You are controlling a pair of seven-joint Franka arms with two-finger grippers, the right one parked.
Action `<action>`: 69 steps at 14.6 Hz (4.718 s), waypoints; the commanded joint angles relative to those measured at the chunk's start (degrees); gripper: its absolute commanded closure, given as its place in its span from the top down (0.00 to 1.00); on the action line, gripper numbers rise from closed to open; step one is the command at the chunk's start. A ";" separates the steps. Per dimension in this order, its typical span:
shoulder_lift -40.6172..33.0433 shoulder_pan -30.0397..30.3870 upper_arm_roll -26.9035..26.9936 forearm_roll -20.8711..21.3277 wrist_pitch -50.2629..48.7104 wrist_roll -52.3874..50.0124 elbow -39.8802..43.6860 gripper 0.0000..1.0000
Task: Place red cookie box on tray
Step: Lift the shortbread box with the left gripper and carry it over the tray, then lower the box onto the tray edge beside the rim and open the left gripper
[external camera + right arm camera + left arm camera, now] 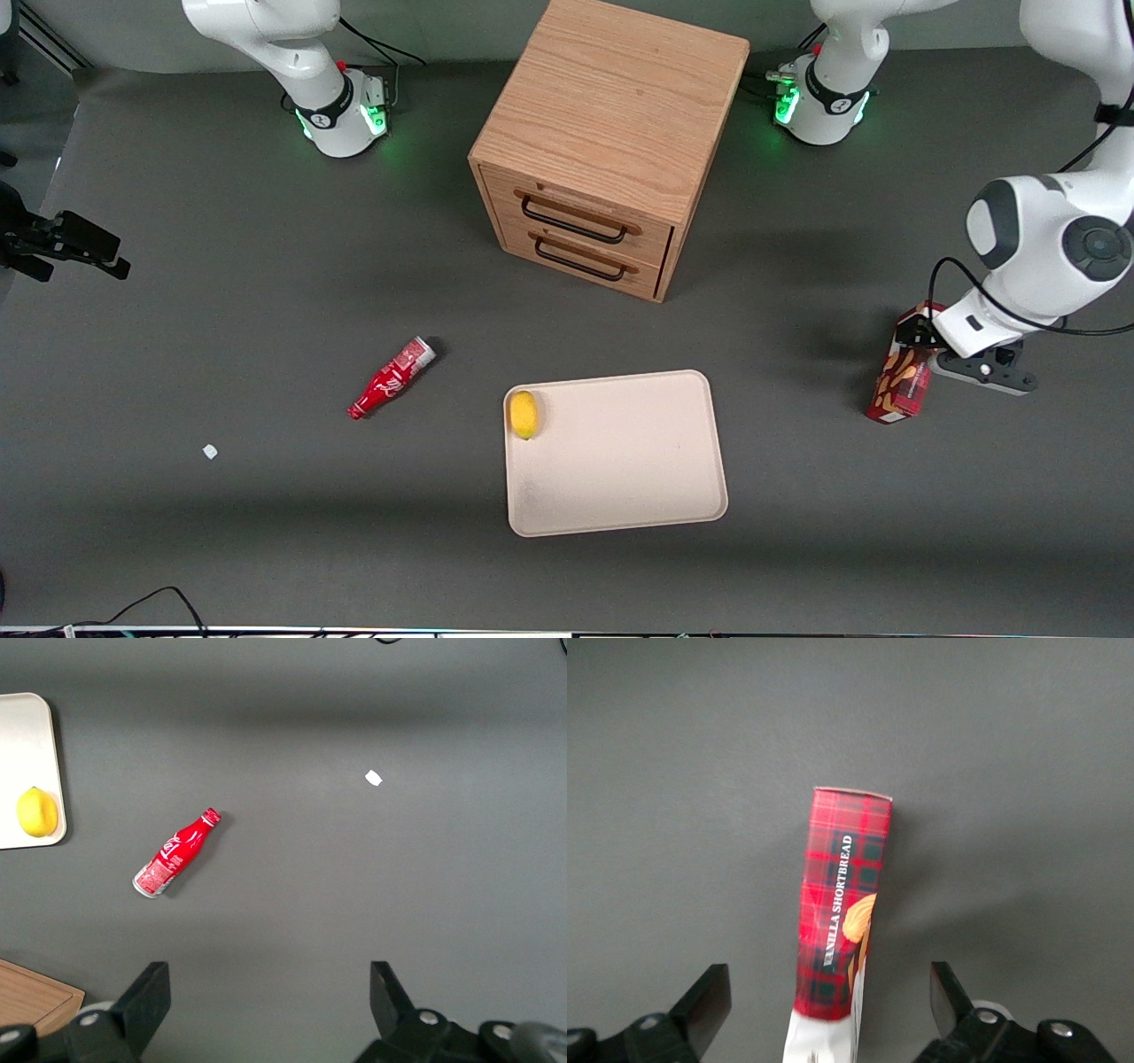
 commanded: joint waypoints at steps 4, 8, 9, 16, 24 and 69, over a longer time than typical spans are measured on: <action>3.67 -0.55 1.19 0.70 7.76 2.95 -3.10 1.00; 4.82 -0.72 1.72 0.70 9.27 2.86 -3.54 1.00; 4.82 -0.63 1.81 0.70 9.01 2.86 -3.54 0.94; 4.73 -0.90 1.81 0.70 7.43 2.16 -3.37 0.00; 3.77 -0.81 1.81 0.35 4.19 1.72 -2.06 0.00; 36.28 -21.46 -9.97 4.22 -15.26 -54.18 51.39 0.81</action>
